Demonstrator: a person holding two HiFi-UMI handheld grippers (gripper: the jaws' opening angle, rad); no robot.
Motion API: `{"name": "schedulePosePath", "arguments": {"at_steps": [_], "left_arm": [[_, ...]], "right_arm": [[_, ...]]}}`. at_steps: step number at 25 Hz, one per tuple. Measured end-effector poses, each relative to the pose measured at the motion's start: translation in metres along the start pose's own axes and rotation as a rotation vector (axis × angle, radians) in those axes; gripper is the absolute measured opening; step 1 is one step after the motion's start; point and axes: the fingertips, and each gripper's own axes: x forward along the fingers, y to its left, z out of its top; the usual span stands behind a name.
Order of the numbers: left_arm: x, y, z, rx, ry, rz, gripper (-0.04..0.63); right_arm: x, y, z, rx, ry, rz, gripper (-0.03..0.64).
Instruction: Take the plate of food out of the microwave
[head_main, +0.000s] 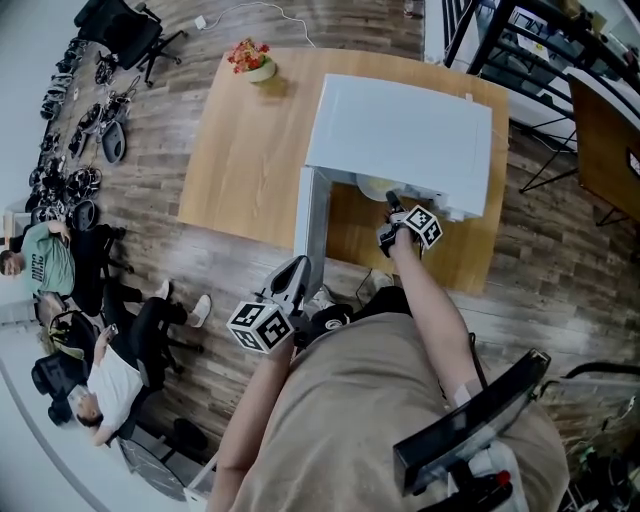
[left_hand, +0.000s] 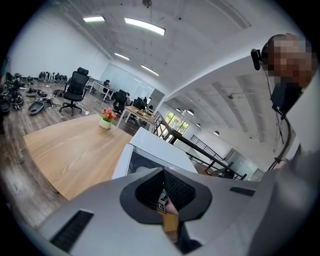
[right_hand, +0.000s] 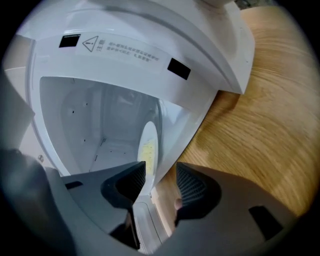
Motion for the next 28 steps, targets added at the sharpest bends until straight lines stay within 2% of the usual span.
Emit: {"name": "schedulePosePath", "arguments": {"at_steps": [3, 4, 6, 8, 16, 23, 28], "left_arm": [[0.001, -0.002, 0.001, -0.001, -0.007, -0.001, 0.006], [0.002, -0.002, 0.001, -0.002, -0.009, -0.002, 0.006], [0.004, -0.003, 0.001, -0.003, -0.015, -0.004, 0.006], [0.006, -0.004, 0.001, -0.003, -0.019, -0.007, 0.006], [0.005, -0.011, 0.002, -0.012, -0.027, -0.025, 0.006], [0.013, -0.019, -0.004, -0.034, -0.032, -0.046, 0.005], [0.018, -0.023, -0.01, -0.061, -0.04, -0.053, 0.006]], "right_arm": [[0.004, -0.003, -0.002, 0.045, 0.019, -0.019, 0.175], [0.004, -0.003, -0.002, 0.066, 0.025, -0.012, 0.145], [0.003, 0.001, 0.0, 0.098, 0.035, 0.028, 0.037], [0.0, 0.009, -0.001, 0.102, 0.056, 0.072, 0.023], [-0.047, 0.035, -0.021, 0.087, 0.181, 0.178, 0.02], [-0.111, 0.062, -0.036, 0.004, 0.346, 0.209, 0.02], [-0.153, 0.096, -0.038, -0.062, 0.404, 0.257, 0.02]]}}
